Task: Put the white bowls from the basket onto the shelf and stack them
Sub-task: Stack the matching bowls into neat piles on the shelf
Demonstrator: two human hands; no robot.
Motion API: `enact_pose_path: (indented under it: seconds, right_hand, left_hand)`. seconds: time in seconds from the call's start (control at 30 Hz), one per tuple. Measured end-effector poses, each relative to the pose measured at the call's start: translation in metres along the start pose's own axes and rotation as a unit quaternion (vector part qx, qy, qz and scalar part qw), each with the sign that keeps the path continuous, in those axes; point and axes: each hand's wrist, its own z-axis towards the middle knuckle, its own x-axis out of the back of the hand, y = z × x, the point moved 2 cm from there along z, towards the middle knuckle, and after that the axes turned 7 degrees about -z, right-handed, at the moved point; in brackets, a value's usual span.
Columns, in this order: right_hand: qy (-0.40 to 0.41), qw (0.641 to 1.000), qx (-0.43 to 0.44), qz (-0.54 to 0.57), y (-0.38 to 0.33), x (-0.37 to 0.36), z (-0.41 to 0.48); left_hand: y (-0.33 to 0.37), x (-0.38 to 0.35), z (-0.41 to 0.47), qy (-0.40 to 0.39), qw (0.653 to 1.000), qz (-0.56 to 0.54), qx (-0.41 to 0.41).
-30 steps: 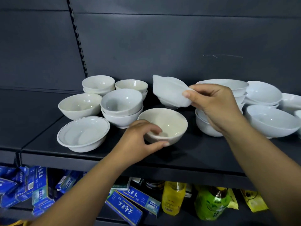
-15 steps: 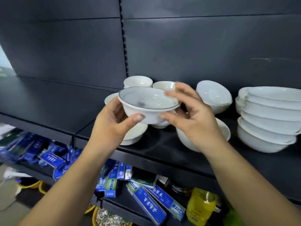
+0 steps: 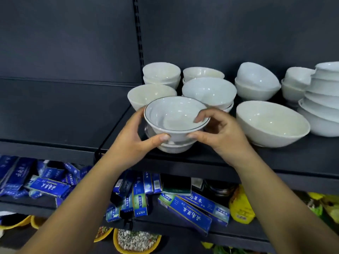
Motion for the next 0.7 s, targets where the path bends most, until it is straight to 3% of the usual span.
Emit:
enact_pose_path:
  seconds: [0.1, 0.23, 0.37, 0.5, 0.7]
  right_hand:
    - [0.054, 0.997, 0.022, 0.047, 0.0, -0.002, -0.006]
    - [0.114, 0.992, 0.043, 0.031, -0.015, 0.018, -0.021]
    - [0.141, 0.99, 0.015, -0.012, -0.018, 0.036, -0.041]
    - [0.163, 0.987, -0.003, 0.005, -0.015, 0.036, -0.058]
    - [0.253, 0.962, -0.08, 0.065, -0.026, 0.051, -0.07]
  left_hand:
    - [-0.007, -0.002, 0.001, -0.038, 0.999, -0.007, -0.02]
    - [-0.006, -0.005, -0.003, -0.045, 0.965, 0.181, -0.185]
    - [-0.012, -0.012, 0.005, -0.099, 0.948, 0.237, -0.19]
    - [-0.012, -0.011, 0.006, -0.114, 0.955, 0.184, -0.202]
    - [0.012, -0.011, 0.007, -0.089, 0.988, 0.012, -0.128]
